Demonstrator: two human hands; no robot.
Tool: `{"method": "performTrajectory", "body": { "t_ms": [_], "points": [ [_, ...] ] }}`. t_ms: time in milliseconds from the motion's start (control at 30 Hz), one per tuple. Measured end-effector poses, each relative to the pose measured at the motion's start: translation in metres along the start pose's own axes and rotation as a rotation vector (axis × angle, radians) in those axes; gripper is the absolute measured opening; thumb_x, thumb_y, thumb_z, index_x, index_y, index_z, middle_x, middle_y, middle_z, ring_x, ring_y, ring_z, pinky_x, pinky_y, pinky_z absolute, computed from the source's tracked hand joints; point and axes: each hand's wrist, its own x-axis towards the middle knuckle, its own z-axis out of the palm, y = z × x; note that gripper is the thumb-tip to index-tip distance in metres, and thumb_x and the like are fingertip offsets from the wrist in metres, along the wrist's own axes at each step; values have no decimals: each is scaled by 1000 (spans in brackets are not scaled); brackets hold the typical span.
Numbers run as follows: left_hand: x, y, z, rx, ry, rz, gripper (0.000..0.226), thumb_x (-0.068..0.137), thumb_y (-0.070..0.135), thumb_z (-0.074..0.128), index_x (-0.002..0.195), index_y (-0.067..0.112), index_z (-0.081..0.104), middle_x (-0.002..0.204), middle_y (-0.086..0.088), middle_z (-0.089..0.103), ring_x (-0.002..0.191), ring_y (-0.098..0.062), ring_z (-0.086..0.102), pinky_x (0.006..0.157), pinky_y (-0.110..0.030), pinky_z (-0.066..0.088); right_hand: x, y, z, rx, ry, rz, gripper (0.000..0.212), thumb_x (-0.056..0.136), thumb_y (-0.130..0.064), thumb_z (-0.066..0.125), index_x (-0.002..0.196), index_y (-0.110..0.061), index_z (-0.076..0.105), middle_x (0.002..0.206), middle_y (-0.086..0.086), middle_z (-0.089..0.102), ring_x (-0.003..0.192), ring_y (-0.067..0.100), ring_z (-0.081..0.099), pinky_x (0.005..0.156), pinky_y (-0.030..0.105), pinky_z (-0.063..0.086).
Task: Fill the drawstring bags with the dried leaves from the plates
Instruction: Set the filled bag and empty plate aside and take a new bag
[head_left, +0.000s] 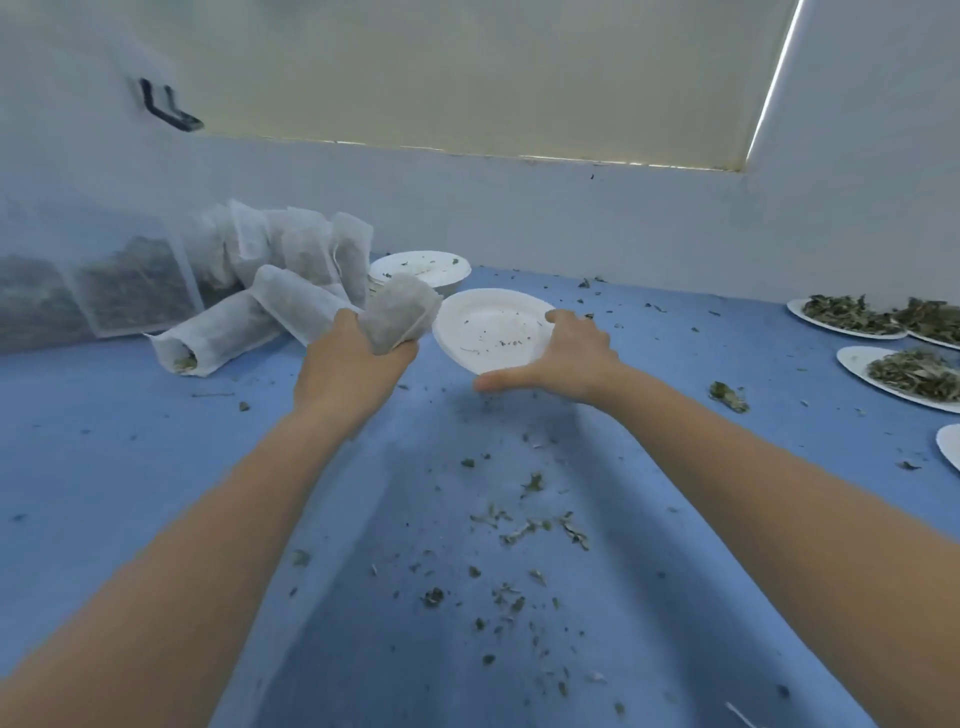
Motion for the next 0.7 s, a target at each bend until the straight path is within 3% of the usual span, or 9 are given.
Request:
{"method": "performTrajectory", "body": {
  "t_ms": [100,200,333,433,567,700],
  "points": [
    [22,-6,-5,-78,23,-68,53,76,55,58,107,14,44,88,-2,60,73,-14,52,54,-29,37,27,-24,10,-2,16,-25,126,41,-77,73,142,-17,27,137,4,34,128,26,29,101,41,33],
    [53,-8,-2,-182,51,-107,59,75,57,60,111,13,42,93,2,55,73,-14,51,53,-28,33,70,-49,21,-102,28,-38,122,44,-80,69,140,-14,30,131,8,35,124,28,31,99,37,31],
    [97,-14,19,-331,74,-222,65,79,60,53,115,10,34,111,-6,50,95,-27,50,71,-35,40,134,-76,42,-154,66,-11,120,45,-82,67,136,-10,34,131,12,36,123,30,32,99,35,31],
    [125,-25,38,-303,134,-331,61,87,52,43,125,6,32,127,-15,46,116,-34,43,97,-42,37,174,-85,56,-174,80,50,123,43,-84,66,136,-9,34,133,13,37,124,30,32,99,33,30],
    [155,-38,56,-97,147,-373,49,91,27,40,130,0,25,138,-23,35,124,-37,34,101,-38,28,210,-88,75,-192,51,51,129,43,-87,63,140,-9,28,135,13,34,126,29,30,100,32,29],
    [173,-38,64,11,148,-324,69,92,30,51,138,-2,10,140,-25,30,127,-37,31,101,-38,25,226,-90,87,-197,52,12,129,54,-88,52,147,-9,14,151,21,13,140,35,11,113,42,17]
  ]
}}
